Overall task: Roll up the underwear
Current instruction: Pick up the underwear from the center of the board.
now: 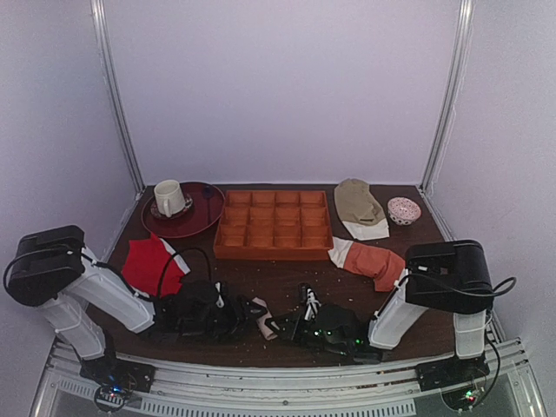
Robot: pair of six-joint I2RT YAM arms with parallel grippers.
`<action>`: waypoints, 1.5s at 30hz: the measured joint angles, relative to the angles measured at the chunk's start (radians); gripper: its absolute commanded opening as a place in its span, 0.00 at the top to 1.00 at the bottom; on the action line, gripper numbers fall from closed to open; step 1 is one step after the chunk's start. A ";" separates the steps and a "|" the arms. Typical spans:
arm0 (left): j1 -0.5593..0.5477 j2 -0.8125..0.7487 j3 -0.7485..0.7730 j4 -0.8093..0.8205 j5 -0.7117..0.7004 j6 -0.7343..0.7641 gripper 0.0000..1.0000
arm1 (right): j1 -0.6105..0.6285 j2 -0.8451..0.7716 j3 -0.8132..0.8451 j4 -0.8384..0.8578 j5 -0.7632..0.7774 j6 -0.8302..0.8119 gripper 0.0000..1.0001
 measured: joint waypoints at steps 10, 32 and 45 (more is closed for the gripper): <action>-0.005 0.077 0.030 0.080 0.012 -0.035 0.35 | -0.003 0.014 -0.006 0.042 -0.027 0.004 1.00; -0.036 0.077 0.048 0.031 0.014 -0.088 0.54 | -0.016 0.077 -0.035 0.233 -0.099 0.038 1.00; -0.037 0.086 0.029 0.070 -0.012 -0.130 0.70 | -0.019 0.095 -0.031 0.248 -0.128 0.052 1.00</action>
